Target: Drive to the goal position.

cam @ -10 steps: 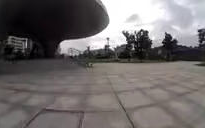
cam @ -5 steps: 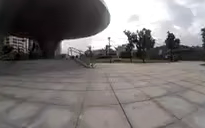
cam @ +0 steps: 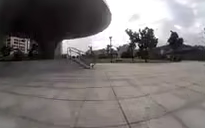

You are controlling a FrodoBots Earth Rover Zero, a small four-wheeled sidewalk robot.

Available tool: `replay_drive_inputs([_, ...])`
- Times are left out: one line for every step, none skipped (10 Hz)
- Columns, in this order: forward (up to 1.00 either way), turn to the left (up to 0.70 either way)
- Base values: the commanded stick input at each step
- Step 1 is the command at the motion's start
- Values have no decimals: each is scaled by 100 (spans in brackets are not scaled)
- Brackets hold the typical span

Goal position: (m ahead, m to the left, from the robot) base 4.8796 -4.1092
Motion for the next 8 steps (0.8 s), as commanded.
replay_drive_inputs([85,0])
replay_drive_inputs([85,0])
replay_drive_inputs([85,0])
replay_drive_inputs([85,0])
replay_drive_inputs([85,0])
replay_drive_inputs([85,0])
replay_drive_inputs([85,0])
replay_drive_inputs([85,0])
